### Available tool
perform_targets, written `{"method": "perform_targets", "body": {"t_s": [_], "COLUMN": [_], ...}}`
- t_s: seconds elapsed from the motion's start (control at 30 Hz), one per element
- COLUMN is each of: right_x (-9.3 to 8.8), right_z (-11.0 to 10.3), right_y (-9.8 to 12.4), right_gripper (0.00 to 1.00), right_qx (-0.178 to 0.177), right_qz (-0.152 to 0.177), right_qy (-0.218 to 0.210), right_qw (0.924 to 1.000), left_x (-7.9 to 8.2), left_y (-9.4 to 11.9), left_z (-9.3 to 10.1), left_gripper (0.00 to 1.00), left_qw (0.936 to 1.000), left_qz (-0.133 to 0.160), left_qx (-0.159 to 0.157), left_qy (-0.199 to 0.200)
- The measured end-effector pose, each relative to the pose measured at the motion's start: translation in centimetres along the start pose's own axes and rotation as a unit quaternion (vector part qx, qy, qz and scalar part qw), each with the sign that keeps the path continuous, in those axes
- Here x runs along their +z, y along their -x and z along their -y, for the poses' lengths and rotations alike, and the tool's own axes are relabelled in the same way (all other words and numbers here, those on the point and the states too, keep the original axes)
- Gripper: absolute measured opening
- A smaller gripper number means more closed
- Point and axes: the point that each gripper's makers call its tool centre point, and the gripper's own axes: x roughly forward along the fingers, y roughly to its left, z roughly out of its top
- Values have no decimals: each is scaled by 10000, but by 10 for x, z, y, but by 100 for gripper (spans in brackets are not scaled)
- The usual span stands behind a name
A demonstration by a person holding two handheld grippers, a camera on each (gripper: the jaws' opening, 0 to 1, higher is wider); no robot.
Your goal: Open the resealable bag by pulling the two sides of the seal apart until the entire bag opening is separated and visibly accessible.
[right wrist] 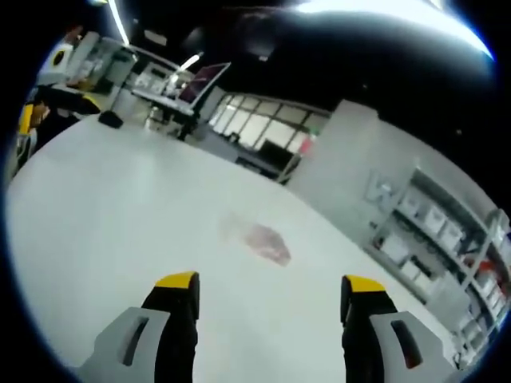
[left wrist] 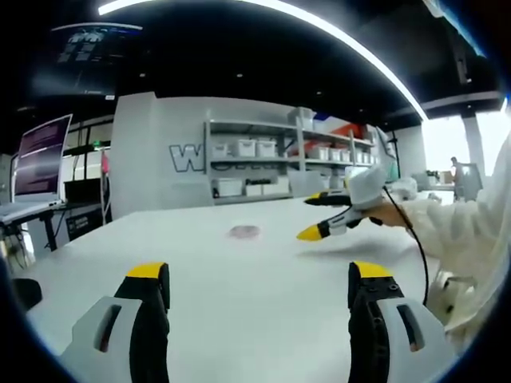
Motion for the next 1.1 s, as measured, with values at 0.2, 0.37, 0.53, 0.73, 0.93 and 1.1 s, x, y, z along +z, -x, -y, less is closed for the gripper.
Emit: {"method": "perform_targets", "body": {"t_s": [0.2,0.37,0.53,0.73,0.93,1.1], "right_x": [-3,-5,0,4,7,8], "right_z": [-2,-2,-1,-3,-6,-7], "right_y": [-7,-12,-15,-18,-23,-27], "right_gripper": [72,71,71,71,70,70], "right_qx": [34,36,8,-2,29,1], "right_qz": [-29,-64,-31,27,67,86], "right_qy": [-11,148,251,233,197,212], "right_qw": [10000,9999,9997,9997,9998,9997], "left_x": [-1,-1,-2,-1,0,-1], "left_y": [0,0,-1,-2,-3,-2], "left_z": [0,1,2,1,2,2], "left_gripper": [92,92,92,92,92,92], "left_qw": [10000,10000,10000,10000,10000,10000], "left_qz": [-21,-29,-41,-39,-30,-32], "left_qx": [-4,-3,-14,-13,-32,-29], "left_qy": [5,4,2,-1,-3,-1]}}
